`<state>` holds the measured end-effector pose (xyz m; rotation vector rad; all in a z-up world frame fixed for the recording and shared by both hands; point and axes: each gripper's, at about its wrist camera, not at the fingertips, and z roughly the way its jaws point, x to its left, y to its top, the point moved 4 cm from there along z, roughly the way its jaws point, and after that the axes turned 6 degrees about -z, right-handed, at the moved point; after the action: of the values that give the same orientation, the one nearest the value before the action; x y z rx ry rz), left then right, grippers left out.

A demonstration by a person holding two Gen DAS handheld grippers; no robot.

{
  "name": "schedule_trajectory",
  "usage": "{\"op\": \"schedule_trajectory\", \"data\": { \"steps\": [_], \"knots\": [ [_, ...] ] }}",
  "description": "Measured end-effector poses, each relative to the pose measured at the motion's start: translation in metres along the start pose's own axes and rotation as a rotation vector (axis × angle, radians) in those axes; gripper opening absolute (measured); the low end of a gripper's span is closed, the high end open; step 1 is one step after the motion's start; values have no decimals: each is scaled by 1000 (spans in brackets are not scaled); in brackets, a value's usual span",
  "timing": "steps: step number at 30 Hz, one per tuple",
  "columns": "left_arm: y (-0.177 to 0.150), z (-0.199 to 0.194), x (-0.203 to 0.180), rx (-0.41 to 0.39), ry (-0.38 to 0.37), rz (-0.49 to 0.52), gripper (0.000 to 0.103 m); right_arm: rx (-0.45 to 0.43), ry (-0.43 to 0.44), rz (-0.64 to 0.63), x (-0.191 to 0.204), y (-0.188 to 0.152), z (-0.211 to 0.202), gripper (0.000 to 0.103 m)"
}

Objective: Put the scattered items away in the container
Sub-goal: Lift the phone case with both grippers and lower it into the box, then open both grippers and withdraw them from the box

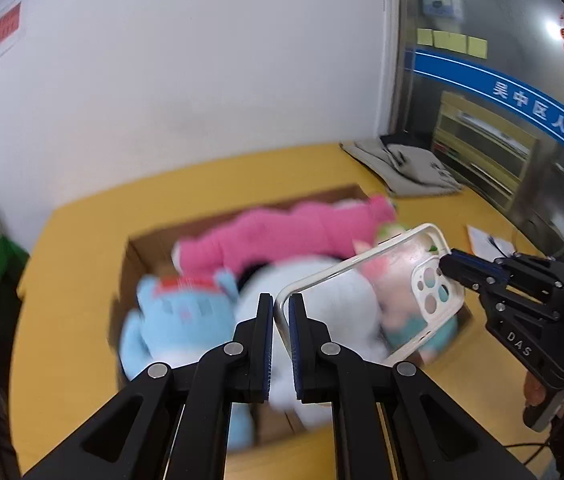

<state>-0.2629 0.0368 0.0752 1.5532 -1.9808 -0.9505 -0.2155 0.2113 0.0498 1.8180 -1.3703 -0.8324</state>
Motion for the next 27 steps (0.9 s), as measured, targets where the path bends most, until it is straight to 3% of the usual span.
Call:
{"op": "schedule_trajectory", "data": {
  "steps": [2,5,8,11,13,14,15,16,17,18,20,21,23,27],
  "knots": [
    [30,39,9,24,14,-6,7,-3,-6,26,-17,31,31,6],
    [49,99,26,91,6,-41,7,53,-16,75,-39,55,94,5],
    [46,162,44,200,15,-85,8,174,-20,109,-40,49,161,5],
    [29,194,49,261,17,-121,8,298,-30,110,-38,20,203,5],
    [27,185,51,244,-6,-142,14,272,-40,111,-36,16,196,6],
    [28,178,50,236,-14,-150,21,255,-50,99,-34,19,189,12],
    [29,168,50,219,-10,-159,45,246,-62,83,-33,22,182,21],
    [32,150,51,182,11,-168,70,235,-75,71,-34,26,173,45],
    [34,131,51,131,32,-170,78,211,-87,66,-33,28,161,69],
    [36,109,49,75,52,-168,88,180,-92,66,-33,31,144,75],
    [31,60,45,-29,100,-170,94,133,-99,69,-30,38,117,77],
    [25,36,42,-66,118,-177,103,117,-101,71,-26,38,100,77],
    [6,-6,32,-113,129,-192,103,94,-108,81,-18,29,64,78],
    [-41,-56,8,-128,101,-174,103,75,-116,71,5,3,11,78]
  ]
}}
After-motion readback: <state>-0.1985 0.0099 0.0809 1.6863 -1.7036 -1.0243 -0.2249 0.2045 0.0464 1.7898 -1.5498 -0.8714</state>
